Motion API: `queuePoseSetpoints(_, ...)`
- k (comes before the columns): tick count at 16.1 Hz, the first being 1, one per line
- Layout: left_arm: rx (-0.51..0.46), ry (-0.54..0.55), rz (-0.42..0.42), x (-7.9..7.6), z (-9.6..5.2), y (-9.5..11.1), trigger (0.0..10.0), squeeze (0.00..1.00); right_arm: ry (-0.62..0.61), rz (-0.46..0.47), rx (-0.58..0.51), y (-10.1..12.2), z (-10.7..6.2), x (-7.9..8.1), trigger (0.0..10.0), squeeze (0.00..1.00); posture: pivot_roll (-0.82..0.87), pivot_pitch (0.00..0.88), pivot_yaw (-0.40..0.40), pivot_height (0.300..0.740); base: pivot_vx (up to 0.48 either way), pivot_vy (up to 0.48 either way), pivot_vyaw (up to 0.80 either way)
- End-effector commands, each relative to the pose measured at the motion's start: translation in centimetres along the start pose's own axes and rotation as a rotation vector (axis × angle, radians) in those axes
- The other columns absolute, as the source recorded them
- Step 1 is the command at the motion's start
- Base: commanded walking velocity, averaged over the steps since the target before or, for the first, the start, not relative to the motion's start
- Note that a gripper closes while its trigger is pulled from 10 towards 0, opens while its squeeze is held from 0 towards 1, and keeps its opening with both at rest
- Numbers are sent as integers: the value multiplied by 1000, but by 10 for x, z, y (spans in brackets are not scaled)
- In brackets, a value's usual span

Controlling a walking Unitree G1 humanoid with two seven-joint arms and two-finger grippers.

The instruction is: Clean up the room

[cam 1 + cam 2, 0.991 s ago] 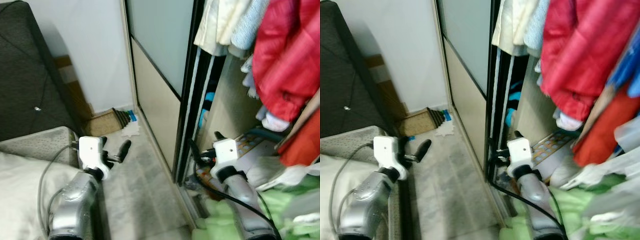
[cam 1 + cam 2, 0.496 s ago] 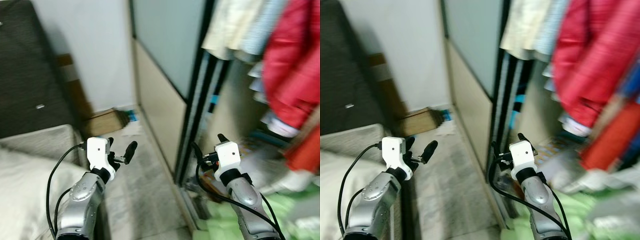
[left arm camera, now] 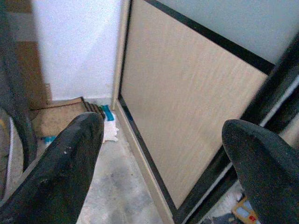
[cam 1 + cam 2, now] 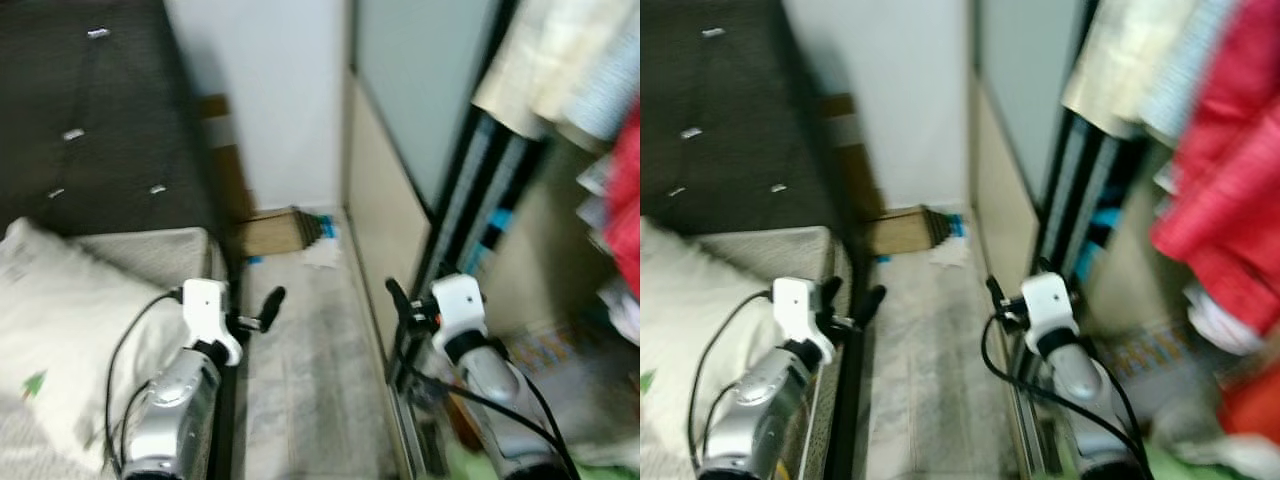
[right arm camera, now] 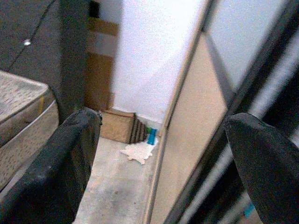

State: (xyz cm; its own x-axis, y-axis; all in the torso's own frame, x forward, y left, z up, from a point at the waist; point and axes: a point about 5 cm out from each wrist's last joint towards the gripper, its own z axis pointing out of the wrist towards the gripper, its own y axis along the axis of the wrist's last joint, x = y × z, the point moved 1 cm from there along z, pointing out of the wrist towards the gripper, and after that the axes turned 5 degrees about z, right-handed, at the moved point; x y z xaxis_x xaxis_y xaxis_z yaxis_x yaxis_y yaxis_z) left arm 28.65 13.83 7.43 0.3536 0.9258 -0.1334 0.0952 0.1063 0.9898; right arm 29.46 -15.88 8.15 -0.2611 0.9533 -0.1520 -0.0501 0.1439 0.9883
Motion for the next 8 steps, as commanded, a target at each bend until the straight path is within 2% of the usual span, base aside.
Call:
queuePoseSetpoints(1, -6, 42, 25, 11, -3, 2, 10000, 0, 24, 3, -13, 2, 3, 7, 10000, 0, -8, 0, 4, 740, 0, 0, 800)
queuePoseSetpoints(4, -1, 45, 42, 10, -3, 1, 10000, 0, 22, 1, -17, 4, 7, 4, 10000, 0, -8, 0, 0, 740, 0, 0, 800)
queuePoseSetpoints(8, 0, 46, 47, 10, -3, 0, 10000, 0, 45, 4, -18, 2, 6, 9, 10000, 0, -5, 0, 0, 740, 0, 0, 800)
